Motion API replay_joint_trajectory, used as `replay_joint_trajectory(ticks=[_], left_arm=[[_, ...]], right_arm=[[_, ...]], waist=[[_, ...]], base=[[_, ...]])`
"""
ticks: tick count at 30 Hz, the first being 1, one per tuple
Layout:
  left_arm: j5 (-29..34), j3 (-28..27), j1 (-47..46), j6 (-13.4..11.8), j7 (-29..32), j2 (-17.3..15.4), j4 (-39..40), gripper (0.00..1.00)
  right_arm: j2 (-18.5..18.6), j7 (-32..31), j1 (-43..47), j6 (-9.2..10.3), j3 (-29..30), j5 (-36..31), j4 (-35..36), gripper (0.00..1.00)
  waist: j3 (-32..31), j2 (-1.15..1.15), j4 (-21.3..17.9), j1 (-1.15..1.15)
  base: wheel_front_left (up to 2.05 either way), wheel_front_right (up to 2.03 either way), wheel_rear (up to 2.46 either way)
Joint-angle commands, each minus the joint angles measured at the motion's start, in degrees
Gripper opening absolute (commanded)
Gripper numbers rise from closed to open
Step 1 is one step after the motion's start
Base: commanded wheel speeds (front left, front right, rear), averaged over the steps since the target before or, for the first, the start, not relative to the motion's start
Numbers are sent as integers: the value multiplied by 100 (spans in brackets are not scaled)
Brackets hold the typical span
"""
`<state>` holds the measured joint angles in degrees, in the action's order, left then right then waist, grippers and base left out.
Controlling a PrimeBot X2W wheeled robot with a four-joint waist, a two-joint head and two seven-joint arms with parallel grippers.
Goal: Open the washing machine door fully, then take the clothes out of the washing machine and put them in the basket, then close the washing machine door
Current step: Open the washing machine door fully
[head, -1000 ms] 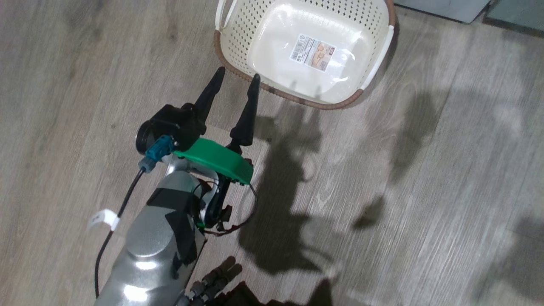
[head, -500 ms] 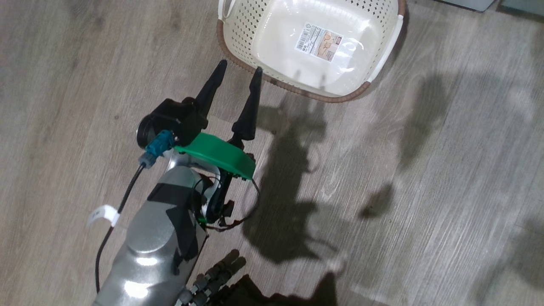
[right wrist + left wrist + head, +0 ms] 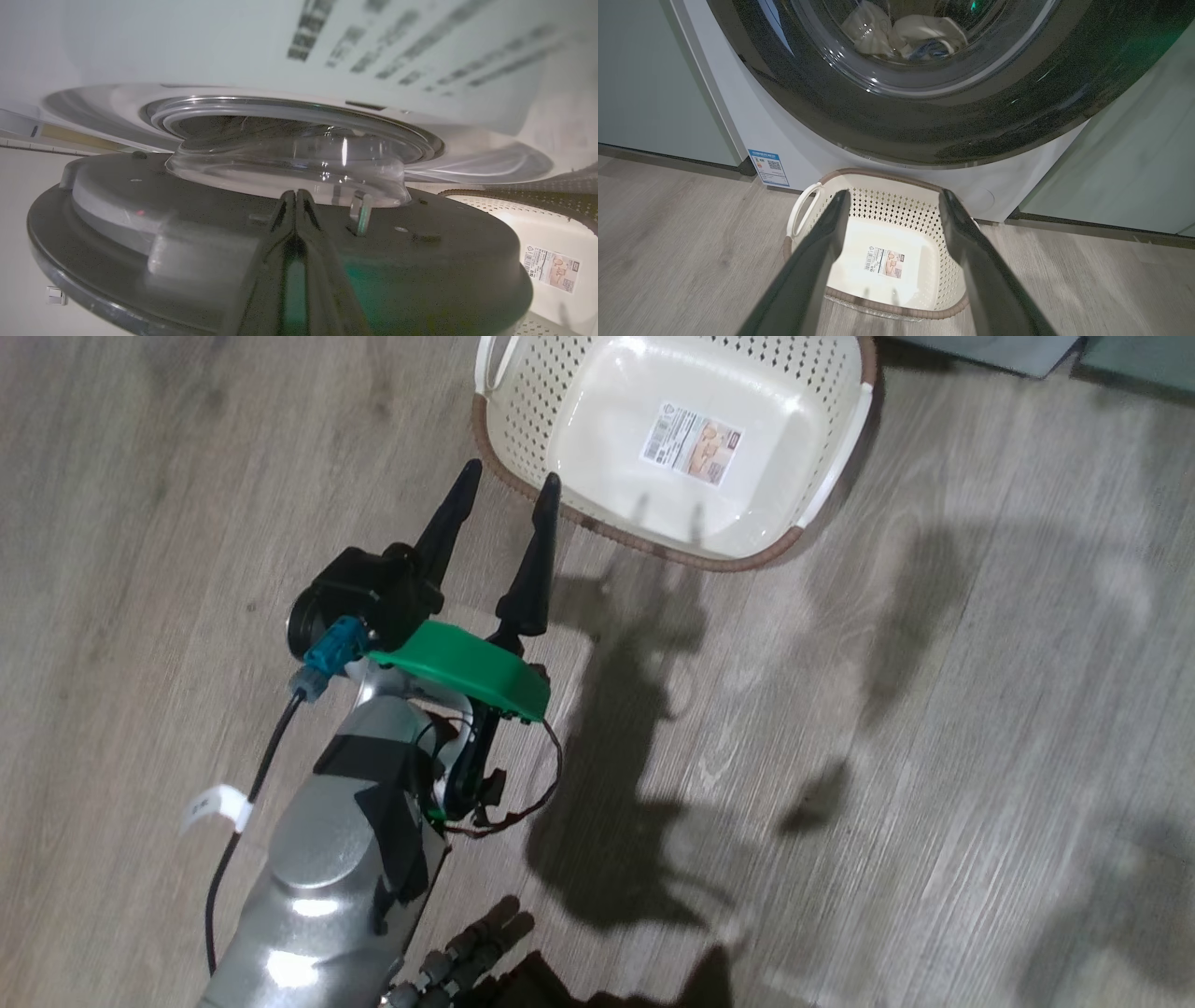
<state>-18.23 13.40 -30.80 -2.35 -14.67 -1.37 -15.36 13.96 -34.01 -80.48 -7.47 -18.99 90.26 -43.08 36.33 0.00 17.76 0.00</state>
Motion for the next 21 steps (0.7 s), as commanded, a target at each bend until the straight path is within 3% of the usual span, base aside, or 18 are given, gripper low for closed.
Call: replay_joint_trajectory(ticks=[1,10,21], left_arm=[[40,-225,23,25,-33,-151,135,100],[272,-529,156,175,-33,-151,84,100],[558,-924,387,411,-33,-151,-69,100]], right_arm=[[-179,-130,144,-2,-52,51,275,0],[-310,-681,731,-2,-179,229,475,0],[-742,-1146,1550,-2,-328,395,662,0]], waist=[[-81,0,-10,0],[-496,0,-64,0],[-1127,0,-155,0]], base=[[0,0,0],[0,0,0],[0,0,0]])
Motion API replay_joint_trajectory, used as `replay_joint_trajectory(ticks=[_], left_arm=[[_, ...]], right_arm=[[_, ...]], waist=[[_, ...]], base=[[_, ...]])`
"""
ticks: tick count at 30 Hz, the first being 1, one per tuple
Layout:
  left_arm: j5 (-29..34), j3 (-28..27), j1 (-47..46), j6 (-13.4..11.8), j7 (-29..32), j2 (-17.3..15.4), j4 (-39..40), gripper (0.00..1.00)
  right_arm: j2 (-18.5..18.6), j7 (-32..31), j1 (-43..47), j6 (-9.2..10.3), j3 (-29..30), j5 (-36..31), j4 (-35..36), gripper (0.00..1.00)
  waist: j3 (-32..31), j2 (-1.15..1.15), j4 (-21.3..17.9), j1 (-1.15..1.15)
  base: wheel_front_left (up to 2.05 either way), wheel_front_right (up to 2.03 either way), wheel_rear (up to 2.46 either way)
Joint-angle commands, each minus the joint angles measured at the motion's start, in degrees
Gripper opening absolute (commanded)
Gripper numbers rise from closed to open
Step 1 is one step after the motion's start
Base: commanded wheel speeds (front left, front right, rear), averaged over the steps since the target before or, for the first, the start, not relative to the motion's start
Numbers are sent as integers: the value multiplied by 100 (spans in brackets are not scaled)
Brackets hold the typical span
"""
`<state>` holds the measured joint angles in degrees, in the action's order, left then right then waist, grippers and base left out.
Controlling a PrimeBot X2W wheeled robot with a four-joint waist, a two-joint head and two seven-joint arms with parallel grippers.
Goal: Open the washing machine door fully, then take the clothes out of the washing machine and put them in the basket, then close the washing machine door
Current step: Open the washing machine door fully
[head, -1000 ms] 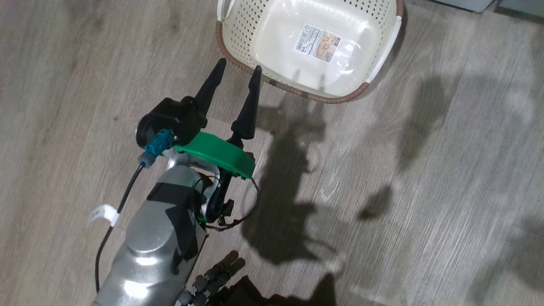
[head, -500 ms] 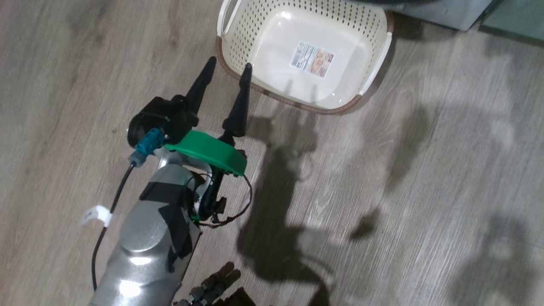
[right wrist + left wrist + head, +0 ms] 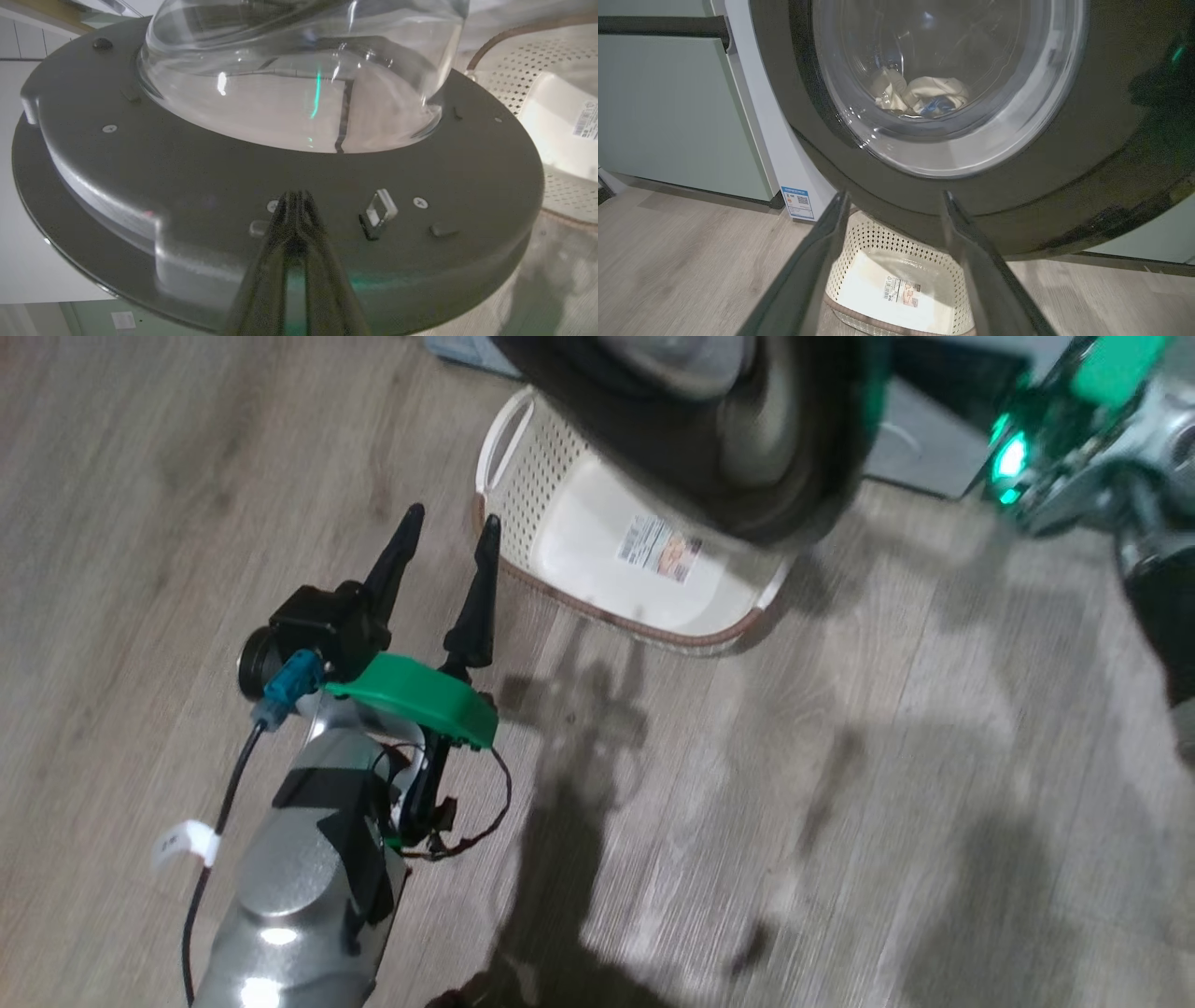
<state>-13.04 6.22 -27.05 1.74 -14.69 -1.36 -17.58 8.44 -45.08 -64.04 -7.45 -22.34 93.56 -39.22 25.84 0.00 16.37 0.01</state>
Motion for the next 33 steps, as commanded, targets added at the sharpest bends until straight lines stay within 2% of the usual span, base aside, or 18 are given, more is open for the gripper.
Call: replay_joint_trajectory(ticks=[1,9,18,25,33], left_arm=[[53,-218,28,20,-30,-152,141,100],[78,-172,172,99,-30,-152,39,100],[45,-61,291,104,-30,-152,-32,100],[92,-89,410,138,-31,-152,-79,100],[222,-312,551,219,-31,-152,-147,100]], right_arm=[[-228,-70,-30,-3,-8,74,288,0],[-482,-170,433,-3,-135,185,247,0],[-553,-219,739,-3,-508,511,297,0],[-555,64,937,-3,-1027,1045,473,0],[-556,658,1187,-3,-841,983,397,0]], waist=[[-123,0,-12,-1],[-451,0,48,-1],[-719,0,135,-1],[-929,0,106,-1],[-1256,0,-31,-1]], base=[[0,0,0],[0,0,0],[0,0,0],[0,0,0],[0,0,0]])
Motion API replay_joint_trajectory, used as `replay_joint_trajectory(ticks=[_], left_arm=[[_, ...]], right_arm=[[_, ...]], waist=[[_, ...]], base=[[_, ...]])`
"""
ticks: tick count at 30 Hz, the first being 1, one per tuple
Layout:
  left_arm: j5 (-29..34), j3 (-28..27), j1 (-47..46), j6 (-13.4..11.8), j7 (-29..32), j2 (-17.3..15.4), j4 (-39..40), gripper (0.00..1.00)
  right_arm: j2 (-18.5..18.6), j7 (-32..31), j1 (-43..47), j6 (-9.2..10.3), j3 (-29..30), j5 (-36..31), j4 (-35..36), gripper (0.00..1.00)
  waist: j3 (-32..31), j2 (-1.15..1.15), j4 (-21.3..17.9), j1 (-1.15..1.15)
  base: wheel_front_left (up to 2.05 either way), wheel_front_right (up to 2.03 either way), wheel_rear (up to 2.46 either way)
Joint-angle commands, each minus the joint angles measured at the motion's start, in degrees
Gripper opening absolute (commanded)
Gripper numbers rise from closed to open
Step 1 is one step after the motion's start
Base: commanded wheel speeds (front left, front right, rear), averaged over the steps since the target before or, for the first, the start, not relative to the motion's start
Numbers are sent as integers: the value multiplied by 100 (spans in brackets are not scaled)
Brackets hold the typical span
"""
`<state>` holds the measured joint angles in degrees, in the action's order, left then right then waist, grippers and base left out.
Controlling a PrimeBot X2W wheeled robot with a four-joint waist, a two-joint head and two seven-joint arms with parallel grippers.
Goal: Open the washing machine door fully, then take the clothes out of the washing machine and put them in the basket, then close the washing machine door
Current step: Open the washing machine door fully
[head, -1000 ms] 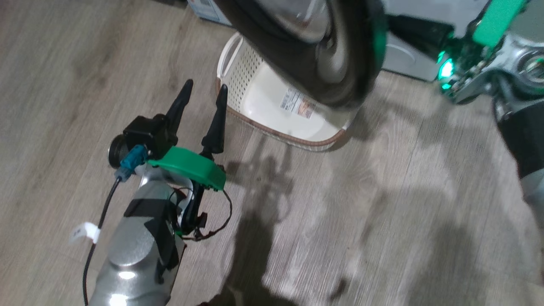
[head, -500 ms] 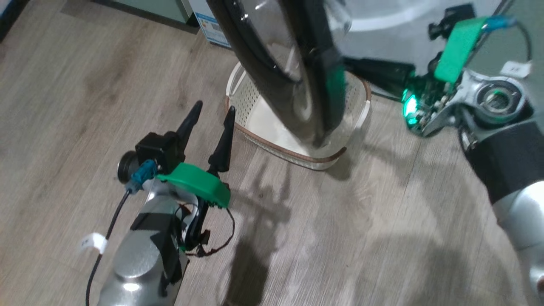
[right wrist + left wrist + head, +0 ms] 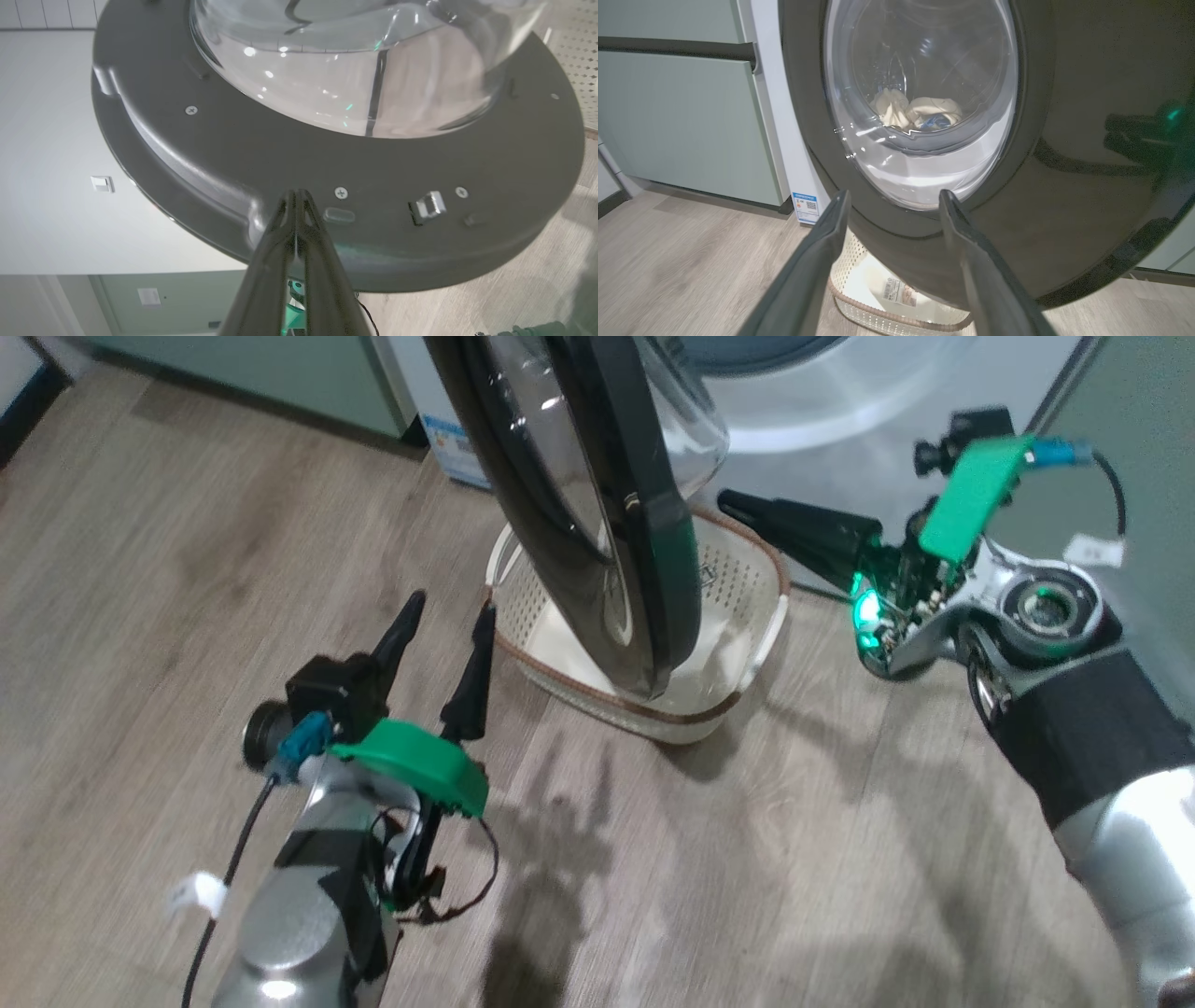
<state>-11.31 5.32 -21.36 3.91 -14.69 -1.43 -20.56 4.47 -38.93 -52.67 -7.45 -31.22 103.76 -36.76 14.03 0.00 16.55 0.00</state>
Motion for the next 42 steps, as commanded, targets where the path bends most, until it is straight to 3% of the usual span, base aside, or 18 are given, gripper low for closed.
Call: replay_joint_trajectory(ticks=[1,3,4,5,6,11,14,26,32,38,42], left_arm=[[77,-263,9,17,-31,-144,139,100],[149,-357,57,54,-31,-144,119,100],[192,-412,81,76,-31,-144,108,100],[238,-470,108,99,-31,-145,97,100],[279,-527,135,122,-31,-152,88,100],[395,-736,234,198,-31,-218,68,100],[474,-867,322,264,-31,-327,72,100],[436,-1608,767,324,-31,-655,150,100],[441,-1888,949,335,-31,-665,236,100],[461,-1985,1060,346,-31,-617,268,100],[471,-2009,1104,351,-31,-588,272,100]], right_arm=[[-158,99,108,-3,102,-68,162,5],[-158,213,252,-3,228,-127,209,25],[-158,277,336,-3,296,-153,238,41],[-158,333,423,-3,354,-191,269,62],[-158,383,518,-3,408,-227,305,100],[-158,759,896,-3,670,-489,530,100],[-157,1408,1349,-3,984,-889,889,100],[30,2528,2567,-3,1073,-1635,1565,100],[437,3627,2952,-3,1053,-2040,1744,100],[1008,4984,3220,-3,651,-2573,1717,100],[1306,5364,3306,-3,413,-2983,1500,100]], waist=[[-128,0,-78,0],[-239,0,-145,0],[-297,0,-185,0],[-357,0,-229,0],[-415,0,-276,0],[-629,0,-486,0],[-825,0,-723,0],[-1332,0,-1618,0],[-1450,0,-1890,0],[-1512,0,-2017,0],[-1536,0,-2071,0]], base=[[0,0,0],[0,0,0],[0,0,0],[0,0,0],[0,0,0],[0,0,0],[0,0,0],[0,0,0],[0,0,0],[0,0,0],[0,0,0]])
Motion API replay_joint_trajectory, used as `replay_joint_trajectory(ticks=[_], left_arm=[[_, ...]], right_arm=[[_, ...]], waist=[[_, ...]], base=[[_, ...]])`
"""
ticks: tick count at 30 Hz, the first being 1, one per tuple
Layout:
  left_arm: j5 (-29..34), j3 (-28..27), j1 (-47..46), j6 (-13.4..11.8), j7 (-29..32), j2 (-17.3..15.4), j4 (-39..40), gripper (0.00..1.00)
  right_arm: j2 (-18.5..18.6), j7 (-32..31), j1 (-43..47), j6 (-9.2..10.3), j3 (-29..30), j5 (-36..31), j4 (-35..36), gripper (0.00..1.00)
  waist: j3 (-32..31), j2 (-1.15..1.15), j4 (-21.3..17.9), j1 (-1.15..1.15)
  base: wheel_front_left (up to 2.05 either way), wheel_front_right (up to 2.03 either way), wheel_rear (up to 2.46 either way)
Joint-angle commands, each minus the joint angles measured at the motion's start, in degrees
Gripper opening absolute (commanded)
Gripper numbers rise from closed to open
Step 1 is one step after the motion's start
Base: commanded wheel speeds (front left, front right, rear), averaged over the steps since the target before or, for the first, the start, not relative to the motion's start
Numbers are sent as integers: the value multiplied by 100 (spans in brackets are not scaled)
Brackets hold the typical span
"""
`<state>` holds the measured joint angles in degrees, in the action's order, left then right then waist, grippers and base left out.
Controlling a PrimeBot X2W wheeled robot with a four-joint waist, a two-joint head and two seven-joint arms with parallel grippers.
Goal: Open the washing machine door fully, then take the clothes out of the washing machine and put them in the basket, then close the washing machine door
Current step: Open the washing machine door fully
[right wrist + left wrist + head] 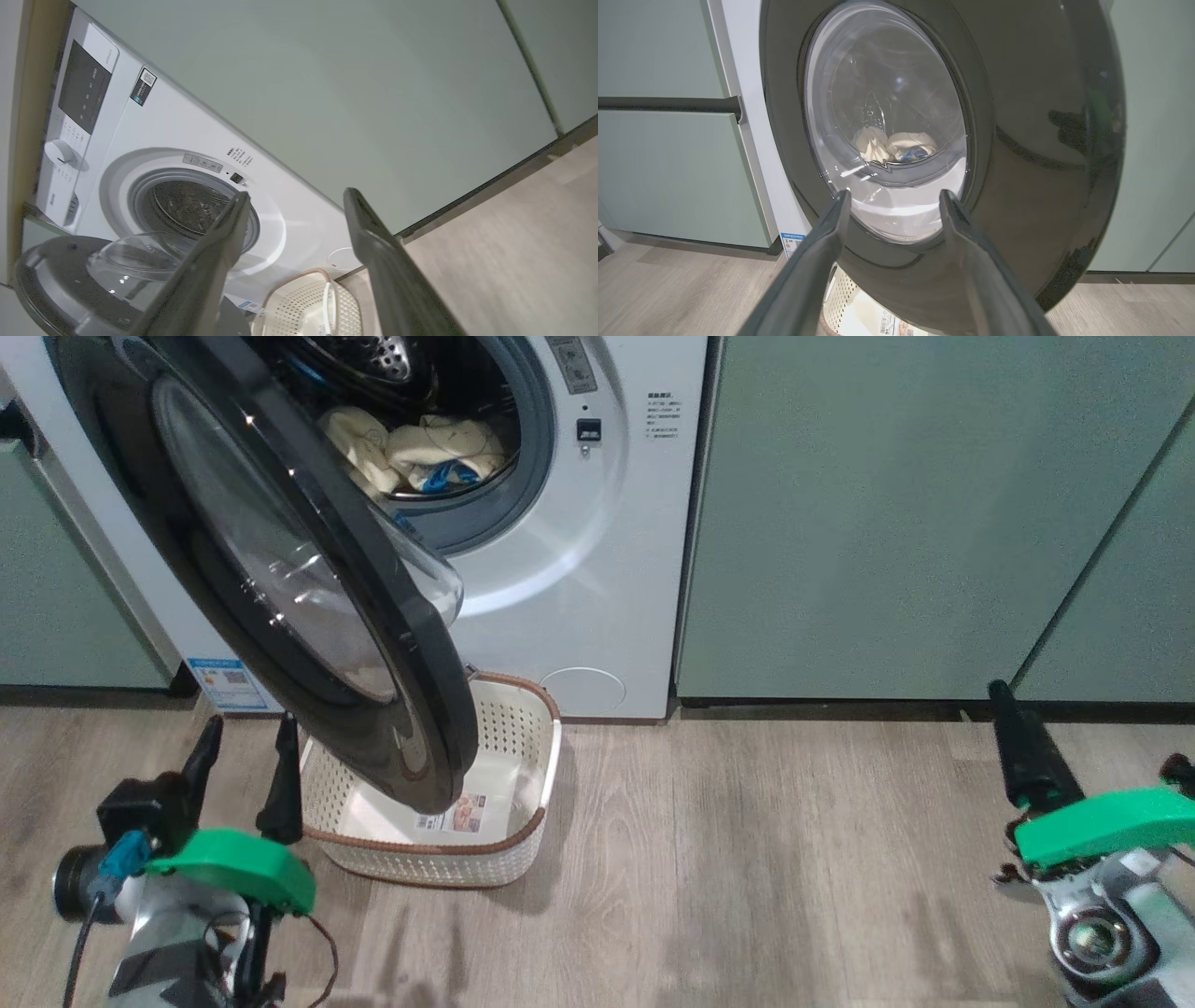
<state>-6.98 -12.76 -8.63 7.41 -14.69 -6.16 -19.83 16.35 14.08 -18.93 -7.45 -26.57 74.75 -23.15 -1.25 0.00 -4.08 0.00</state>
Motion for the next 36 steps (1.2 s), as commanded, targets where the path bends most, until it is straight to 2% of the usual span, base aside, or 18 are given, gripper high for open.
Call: replay_joint_trajectory(ticks=[1,8,9,15,21,26,36], left_arm=[[40,-204,-158,1,-31,-107,200,100],[40,-216,-129,5,-31,-74,226,100],[40,-216,-129,5,-31,-74,226,100],[11,-205,-105,6,-31,-75,218,100],[-25,-176,-115,7,-31,-89,179,100],[-41,-158,-136,7,-31,-103,152,100],[-90,-60,-161,7,-31,-169,47,100]], right_arm=[[171,81,-63,-3,4,-260,86,100],[-103,90,369,-3,1306,-2143,295,100],[-103,90,369,-3,1306,-2143,295,100],[-350,91,758,-3,1848,-3471,341,100],[-450,91,962,-3,2153,-4677,221,100],[-549,91,1073,-3,2271,-5295,262,100],[-627,92,1147,-3,2325,-5409,276,100]], waist=[[-12,0,-20,0],[-22,0,-29,0],[-22,0,-29,0],[-41,0,-31,0],[-34,0,-13,0],[-19,0,9,0],[14,0,46,0]], base=[[0,0,0],[0,0,0],[0,0,0],[0,0,0],[0,0,0],[0,0,0],[0,0,0]])
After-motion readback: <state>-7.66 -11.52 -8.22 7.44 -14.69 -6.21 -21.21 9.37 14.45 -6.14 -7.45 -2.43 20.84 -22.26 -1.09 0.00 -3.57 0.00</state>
